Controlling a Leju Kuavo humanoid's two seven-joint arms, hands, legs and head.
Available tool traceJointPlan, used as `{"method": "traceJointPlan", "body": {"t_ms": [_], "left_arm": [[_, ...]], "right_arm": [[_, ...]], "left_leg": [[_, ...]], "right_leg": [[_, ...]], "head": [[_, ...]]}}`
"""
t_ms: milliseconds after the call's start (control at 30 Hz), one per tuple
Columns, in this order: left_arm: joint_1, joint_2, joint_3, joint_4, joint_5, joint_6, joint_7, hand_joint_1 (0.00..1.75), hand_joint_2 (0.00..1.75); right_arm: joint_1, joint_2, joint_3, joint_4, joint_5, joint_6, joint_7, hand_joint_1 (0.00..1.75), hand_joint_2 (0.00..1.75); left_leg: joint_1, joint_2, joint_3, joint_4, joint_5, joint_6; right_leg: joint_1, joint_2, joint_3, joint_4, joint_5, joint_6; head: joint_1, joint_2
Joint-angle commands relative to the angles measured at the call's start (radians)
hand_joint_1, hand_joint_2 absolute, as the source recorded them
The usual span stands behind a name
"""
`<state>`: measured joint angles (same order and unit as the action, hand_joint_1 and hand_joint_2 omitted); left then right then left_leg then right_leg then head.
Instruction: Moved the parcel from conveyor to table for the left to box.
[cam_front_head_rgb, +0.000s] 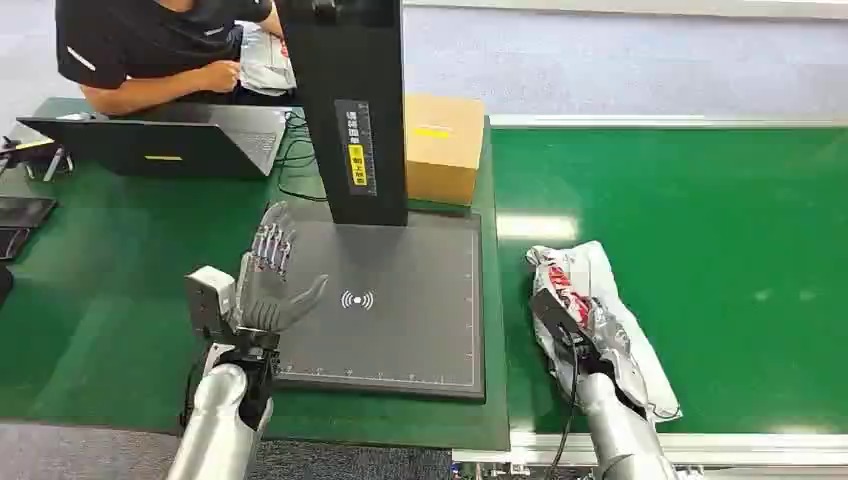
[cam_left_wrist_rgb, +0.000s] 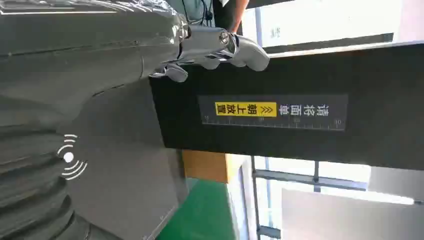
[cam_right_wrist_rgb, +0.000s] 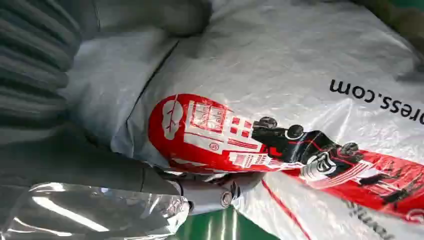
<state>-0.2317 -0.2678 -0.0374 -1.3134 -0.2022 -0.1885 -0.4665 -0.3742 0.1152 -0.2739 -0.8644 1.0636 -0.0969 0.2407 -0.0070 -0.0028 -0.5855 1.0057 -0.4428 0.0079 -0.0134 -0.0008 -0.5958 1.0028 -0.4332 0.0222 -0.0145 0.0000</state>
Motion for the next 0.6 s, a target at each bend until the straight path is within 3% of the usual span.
{"method": "traceJointPlan", "body": {"t_ms": [33,600], "left_arm": [[-0.027,0.006,0.003,0.051,0.001,0.001,0.008,0.0,1.75],[-0.023,0.009,0.011,0.038,0.007,0.003,0.006,0.0,1.75]], "right_arm": [[-0.002,-0.025,0.055,0.137,-0.01,0.034,-0.025,1.71,1.75],[-0.012,-0.029,0.102,0.129,0.004,-0.006,-0.037,1.73,1.75]], "left_leg": [[0.001,-0.001,0.0,-0.002,0.002,-0.002],[0.002,0.0,0.004,-0.002,0.001,-0.002]], "right_leg": [[0.001,-0.001,0.001,-0.002,0.002,-0.001],[0.002,-0.001,0.004,-0.002,0.001,-0.002]], "head": [[0.0,0.0],[0.0,0.0]]}}
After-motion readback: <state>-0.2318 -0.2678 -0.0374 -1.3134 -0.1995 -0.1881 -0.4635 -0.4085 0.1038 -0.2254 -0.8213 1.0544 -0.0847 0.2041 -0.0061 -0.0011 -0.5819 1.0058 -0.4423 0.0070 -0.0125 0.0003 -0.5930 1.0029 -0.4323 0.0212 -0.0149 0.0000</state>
